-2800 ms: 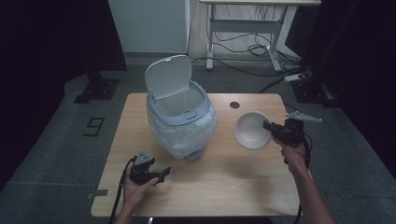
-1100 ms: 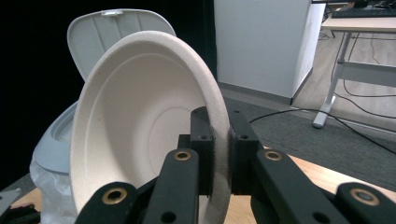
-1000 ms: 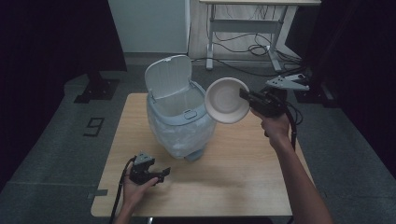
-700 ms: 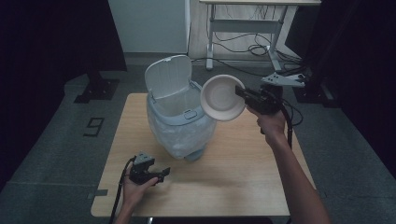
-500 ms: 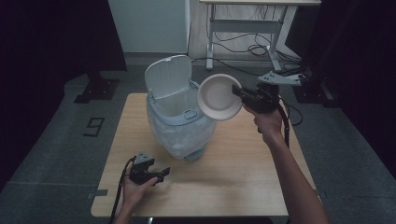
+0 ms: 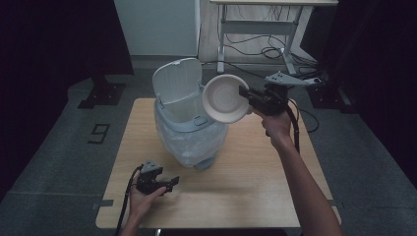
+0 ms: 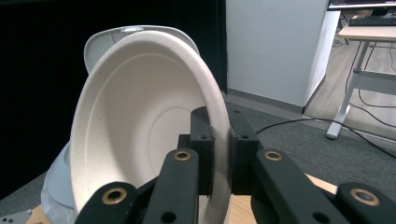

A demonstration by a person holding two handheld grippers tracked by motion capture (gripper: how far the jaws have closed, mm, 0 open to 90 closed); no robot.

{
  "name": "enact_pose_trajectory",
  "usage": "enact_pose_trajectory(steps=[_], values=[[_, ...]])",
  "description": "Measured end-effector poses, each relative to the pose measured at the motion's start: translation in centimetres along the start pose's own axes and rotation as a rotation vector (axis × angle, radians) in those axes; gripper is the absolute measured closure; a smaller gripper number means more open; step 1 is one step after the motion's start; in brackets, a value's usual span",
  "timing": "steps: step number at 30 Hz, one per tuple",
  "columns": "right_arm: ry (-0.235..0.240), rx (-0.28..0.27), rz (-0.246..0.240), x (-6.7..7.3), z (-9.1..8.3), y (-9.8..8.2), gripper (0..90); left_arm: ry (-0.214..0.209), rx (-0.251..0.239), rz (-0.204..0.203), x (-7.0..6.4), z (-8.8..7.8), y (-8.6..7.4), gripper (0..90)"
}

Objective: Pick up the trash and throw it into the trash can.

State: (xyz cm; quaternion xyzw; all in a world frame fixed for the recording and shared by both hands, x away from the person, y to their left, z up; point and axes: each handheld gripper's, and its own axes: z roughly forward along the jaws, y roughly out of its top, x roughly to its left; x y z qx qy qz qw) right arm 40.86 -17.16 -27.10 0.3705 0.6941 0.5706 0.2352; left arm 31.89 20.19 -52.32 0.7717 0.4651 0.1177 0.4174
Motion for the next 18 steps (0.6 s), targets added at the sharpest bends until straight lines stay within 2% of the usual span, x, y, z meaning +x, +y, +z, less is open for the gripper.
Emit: enact_pose_trajectory(steps=[13,18], values=[[0.005,0.006,0.003,0.1,1.7,0.5,82.9,0.000,0.006,-0.003,0.1,0.1,0.0,16.6],[0.019,0.001,0.024,0.1,2.3,0.8,82.9,-0.001,0.008,-0.005,0.0,0.1,0.0,16.6]])
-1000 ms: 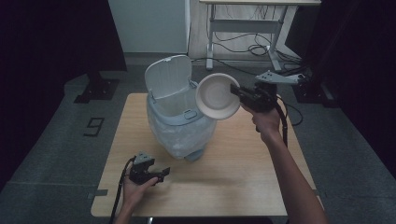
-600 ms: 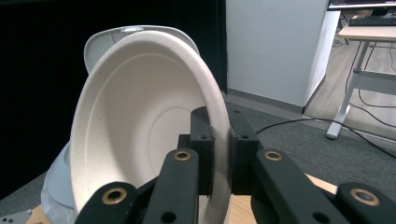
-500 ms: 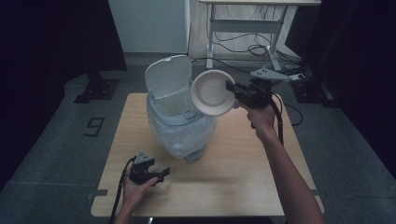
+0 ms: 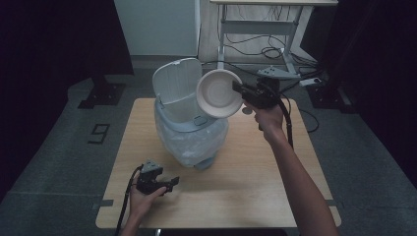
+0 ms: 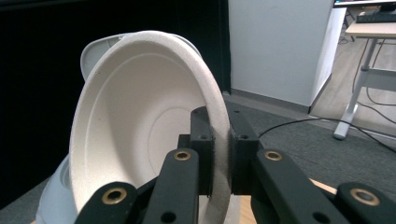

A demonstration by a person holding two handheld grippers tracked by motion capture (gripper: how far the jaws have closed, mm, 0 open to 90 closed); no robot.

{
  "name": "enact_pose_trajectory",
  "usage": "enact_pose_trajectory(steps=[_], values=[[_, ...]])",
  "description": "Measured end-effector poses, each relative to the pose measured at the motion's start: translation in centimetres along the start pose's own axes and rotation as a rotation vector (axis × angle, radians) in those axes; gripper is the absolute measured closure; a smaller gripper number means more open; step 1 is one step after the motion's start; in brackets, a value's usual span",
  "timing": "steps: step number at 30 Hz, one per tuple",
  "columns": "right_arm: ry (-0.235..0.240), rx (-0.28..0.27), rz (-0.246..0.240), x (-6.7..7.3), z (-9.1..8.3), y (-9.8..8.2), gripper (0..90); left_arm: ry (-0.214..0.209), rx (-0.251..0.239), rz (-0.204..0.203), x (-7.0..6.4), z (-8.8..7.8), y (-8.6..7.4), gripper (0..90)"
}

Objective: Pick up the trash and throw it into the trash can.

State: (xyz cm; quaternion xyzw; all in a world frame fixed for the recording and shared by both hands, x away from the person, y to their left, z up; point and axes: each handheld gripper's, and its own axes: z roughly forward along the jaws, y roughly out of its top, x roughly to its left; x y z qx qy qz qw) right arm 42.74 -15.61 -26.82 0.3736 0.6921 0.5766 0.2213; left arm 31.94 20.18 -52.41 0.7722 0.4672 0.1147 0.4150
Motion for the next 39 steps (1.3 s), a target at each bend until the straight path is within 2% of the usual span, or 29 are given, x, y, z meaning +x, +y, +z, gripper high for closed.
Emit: enact_pose_trajectory(steps=[8,23,28,29,39], values=[[0.005,0.003,0.014,-0.1,1.1,0.3,82.9,-0.003,-0.004,0.001,0.0,0.0,0.0,16.8],[0.002,-0.009,0.009,0.3,3.1,1.1,82.9,-0.003,-0.011,-0.004,0.1,-0.1,0.0,17.2],[0.007,-0.002,-0.014,1.0,4.2,1.4,82.8,-0.005,-0.009,-0.004,0.1,-0.1,0.0,17.2],[0.004,0.002,-0.034,1.4,4.8,1.6,82.8,-0.005,-0.006,-0.005,0.1,-0.1,0.0,17.1],[0.031,0.012,-0.047,2.8,7.3,1.7,82.8,-0.010,-0.005,-0.013,0.2,0.0,-0.1,17.1]])
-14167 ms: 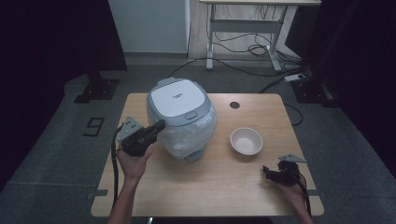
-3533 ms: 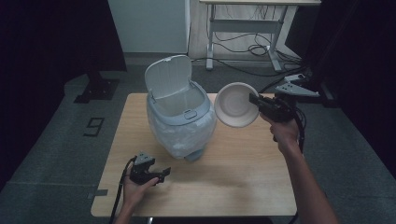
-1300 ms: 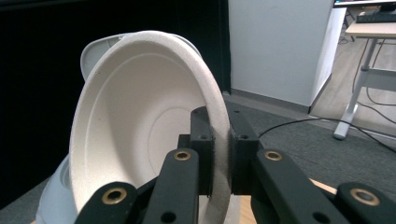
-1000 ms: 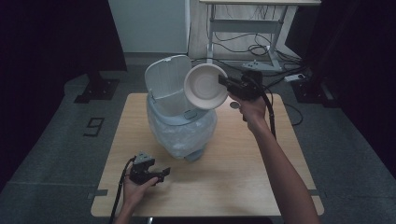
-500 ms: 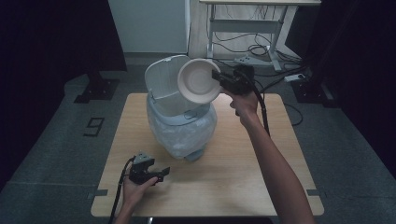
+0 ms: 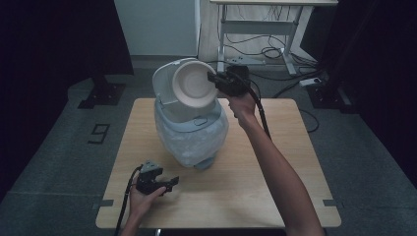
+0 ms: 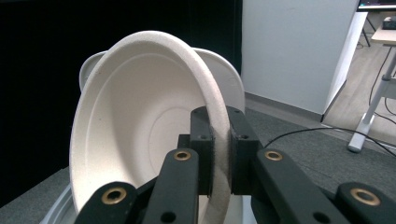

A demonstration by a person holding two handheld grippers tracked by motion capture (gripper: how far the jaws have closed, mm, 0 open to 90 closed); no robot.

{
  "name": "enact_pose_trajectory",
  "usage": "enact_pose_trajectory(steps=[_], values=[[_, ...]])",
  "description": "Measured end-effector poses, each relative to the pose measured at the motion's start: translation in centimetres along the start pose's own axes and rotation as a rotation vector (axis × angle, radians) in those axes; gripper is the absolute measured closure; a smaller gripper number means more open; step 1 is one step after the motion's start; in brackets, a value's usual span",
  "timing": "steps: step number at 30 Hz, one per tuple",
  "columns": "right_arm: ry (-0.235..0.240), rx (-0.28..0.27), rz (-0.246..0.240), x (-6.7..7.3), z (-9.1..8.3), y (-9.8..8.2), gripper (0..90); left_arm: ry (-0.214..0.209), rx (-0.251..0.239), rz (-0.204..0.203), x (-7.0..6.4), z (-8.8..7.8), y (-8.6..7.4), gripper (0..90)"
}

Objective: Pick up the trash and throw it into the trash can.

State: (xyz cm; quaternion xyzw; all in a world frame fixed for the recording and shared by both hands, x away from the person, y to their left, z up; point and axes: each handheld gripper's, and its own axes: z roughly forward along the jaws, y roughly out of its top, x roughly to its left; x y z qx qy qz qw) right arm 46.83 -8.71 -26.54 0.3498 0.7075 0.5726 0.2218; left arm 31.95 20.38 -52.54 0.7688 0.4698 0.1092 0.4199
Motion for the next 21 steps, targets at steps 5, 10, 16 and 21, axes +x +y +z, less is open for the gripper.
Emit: enact_pose_trajectory(steps=[5,10,16,21], values=[[0.007,0.009,-0.008,0.5,1.0,0.1,82.8,-0.002,0.001,-0.001,0.0,0.0,0.0,17.1],[0.008,0.009,-0.014,1.0,1.9,0.1,82.4,-0.002,0.001,-0.003,0.0,0.0,0.0,17.1],[-0.001,0.006,-0.034,1.4,2.6,-0.2,82.3,-0.004,0.001,-0.004,0.0,0.0,0.0,17.1],[-0.009,0.017,-0.091,1.8,3.4,-0.7,43.5,-0.003,0.003,-0.003,0.0,0.0,0.0,17.1]])
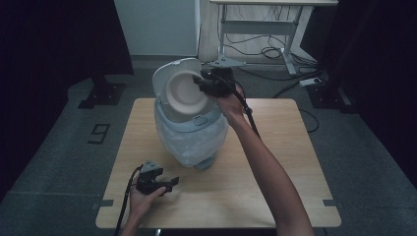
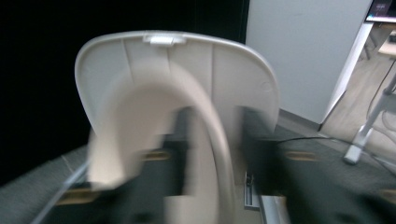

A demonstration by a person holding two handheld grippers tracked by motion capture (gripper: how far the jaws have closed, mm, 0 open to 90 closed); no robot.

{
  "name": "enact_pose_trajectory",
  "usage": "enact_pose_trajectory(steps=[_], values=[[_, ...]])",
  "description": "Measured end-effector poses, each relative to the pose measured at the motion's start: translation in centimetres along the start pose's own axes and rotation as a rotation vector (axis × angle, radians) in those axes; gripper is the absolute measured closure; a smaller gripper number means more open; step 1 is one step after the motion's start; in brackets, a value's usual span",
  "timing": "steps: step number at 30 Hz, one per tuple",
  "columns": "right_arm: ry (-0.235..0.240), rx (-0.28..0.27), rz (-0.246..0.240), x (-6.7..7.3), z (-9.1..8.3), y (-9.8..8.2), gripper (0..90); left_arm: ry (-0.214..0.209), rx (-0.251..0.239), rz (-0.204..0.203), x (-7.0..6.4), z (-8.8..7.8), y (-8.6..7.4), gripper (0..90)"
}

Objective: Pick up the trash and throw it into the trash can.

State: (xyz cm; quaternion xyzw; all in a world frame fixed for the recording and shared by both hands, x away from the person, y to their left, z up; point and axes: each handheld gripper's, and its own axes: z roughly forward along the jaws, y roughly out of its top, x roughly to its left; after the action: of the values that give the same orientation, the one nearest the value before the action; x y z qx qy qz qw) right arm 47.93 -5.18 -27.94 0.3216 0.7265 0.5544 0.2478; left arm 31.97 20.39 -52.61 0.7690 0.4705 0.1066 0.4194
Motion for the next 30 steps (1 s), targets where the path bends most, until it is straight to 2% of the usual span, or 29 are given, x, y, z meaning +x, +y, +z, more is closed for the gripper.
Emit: enact_pose_trajectory(steps=[2,6,7,9,10,11,14,15,17,20,21,22,25,26,30], values=[[-0.041,-0.007,-0.025,0.3,-0.3,-0.4,36.2,0.000,-0.004,0.000,0.0,-0.1,0.0,17.1],[-0.038,-0.013,-0.010,-0.2,-1.2,-0.7,34.8,0.000,-0.006,0.002,0.0,-0.2,0.1,17.1],[-0.035,-0.020,0.004,-0.9,-2.2,-0.9,35.0,0.001,-0.005,0.003,0.0,-0.1,0.1,17.1],[-0.032,-0.021,0.010,-1.2,-2.6,-1.1,35.3,0.001,-0.004,0.004,-0.1,-0.1,0.1,17.1],[-0.024,-0.024,0.025,-1.9,-3.9,-1.5,35.3,0.003,-0.004,0.004,-0.1,-0.1,0.1,17.1],[-0.024,-0.024,0.025,-1.9,-3.9,-1.5,35.3,0.004,-0.004,0.007,-0.2,-0.1,0.1,17.1],[-0.028,-0.029,0.052,-3.2,-6.0,-2.6,35.4,0.007,-0.010,0.010,-0.4,-0.1,0.1,17.1],[-0.040,-0.025,0.064,-4.2,-7.6,-3.6,35.3,0.011,-0.012,0.016,-0.5,-0.1,0.2,17.1],[-0.047,-0.023,0.076,-4.9,-8.9,-4.6,35.2,0.012,-0.012,0.017,-0.5,0.0,0.2,17.1],[-0.054,-0.030,0.119,-5.8,-11.1,-6.6,34.5,0.012,-0.014,0.016,-0.6,0.0,0.2,17.1],[-0.054,-0.030,0.119,-5.8,-11.1,-6.6,34.5,0.012,-0.016,0.015,-0.6,-0.1,0.2,17.1],[-0.066,-0.036,0.136,-6.3,-12.6,-8.2,34.4,0.015,-0.016,0.017,-0.6,-0.1,0.2,17.1],[-0.075,-0.037,0.144,-6.6,-13.8,-9.6,34.2,0.017,-0.018,0.017,-0.6,-0.1,0.2,17.1],[-0.093,-0.032,0.150,-7.0,-15.0,-11.2,33.9,0.018,-0.019,0.016,-0.6,-0.1,0.2,17.1],[-0.121,-0.015,0.171,-7.7,-17.2,-14.7,33.8,0.022,-0.018,0.017,-0.5,0.0,0.2,17.1]])
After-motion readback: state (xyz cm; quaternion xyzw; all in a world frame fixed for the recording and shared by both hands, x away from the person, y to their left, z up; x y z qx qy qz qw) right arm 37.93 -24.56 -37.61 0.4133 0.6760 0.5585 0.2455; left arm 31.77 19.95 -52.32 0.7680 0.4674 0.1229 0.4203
